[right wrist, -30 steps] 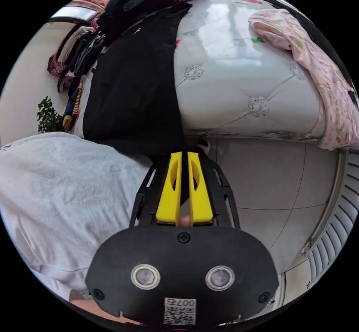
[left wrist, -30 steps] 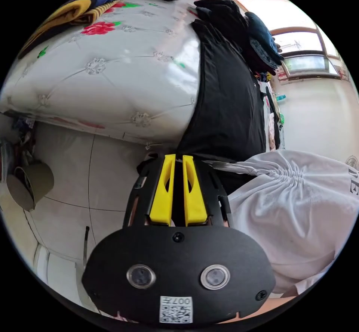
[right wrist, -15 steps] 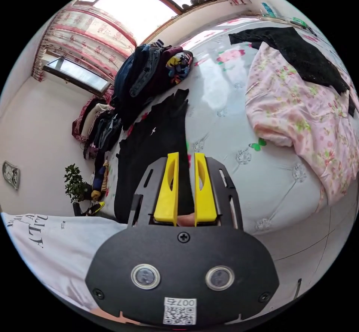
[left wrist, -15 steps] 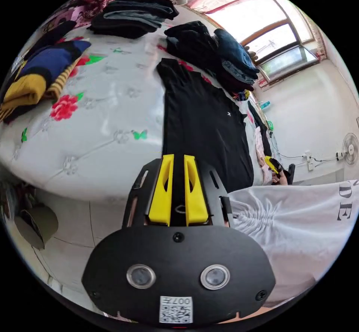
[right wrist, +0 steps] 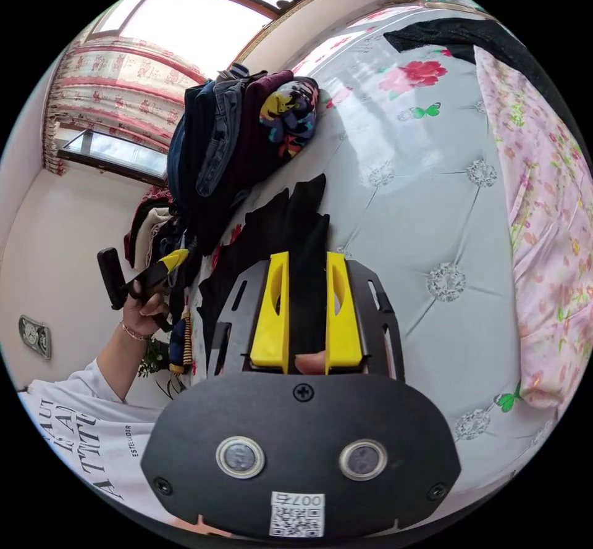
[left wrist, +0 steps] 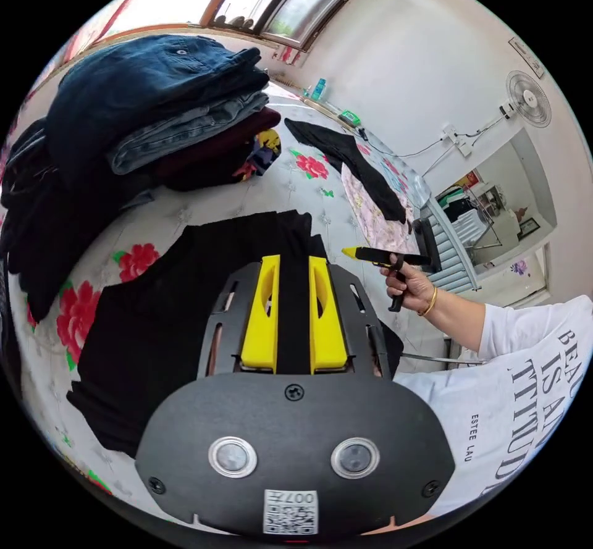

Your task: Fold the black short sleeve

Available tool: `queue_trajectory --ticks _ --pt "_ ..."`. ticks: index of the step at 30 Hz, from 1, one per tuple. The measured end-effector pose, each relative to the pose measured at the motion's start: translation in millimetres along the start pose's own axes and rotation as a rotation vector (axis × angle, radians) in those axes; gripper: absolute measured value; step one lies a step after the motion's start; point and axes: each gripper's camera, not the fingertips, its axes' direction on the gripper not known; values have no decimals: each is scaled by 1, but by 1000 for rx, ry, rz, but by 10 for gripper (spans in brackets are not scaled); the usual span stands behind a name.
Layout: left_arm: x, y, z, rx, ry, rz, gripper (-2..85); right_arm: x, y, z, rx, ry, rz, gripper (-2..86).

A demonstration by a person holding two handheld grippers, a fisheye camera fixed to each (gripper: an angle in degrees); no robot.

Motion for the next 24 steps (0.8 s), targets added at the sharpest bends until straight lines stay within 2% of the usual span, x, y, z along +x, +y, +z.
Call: queue_trajectory --ticks 5,11,13,14,16,19,24 --pt "-11 -80 101 -147 57 109 88 34 -20 20 16 19 11 35" --pt "-17 -94 182 -286 67 186 92 51 -24 27 18 34 -57 18" --pt "-9 -87 197 -328 17 231 79 61 -22 27 5 13 -61 10" --pt "-4 -82 195 -287 -63 263 51 69 -19 26 5 -4 -53 6" --pt "-2 -77 197 -279 -66 291 4 83 -15 24 15 -27 -31 2" --pt "-17 -78 187 -258 36 220 -7 104 -5 20 27 -78 4 -1" --pt "-32 -76 112 -25 190 212 -9 115 10 -2 103 -121 -76 -2"
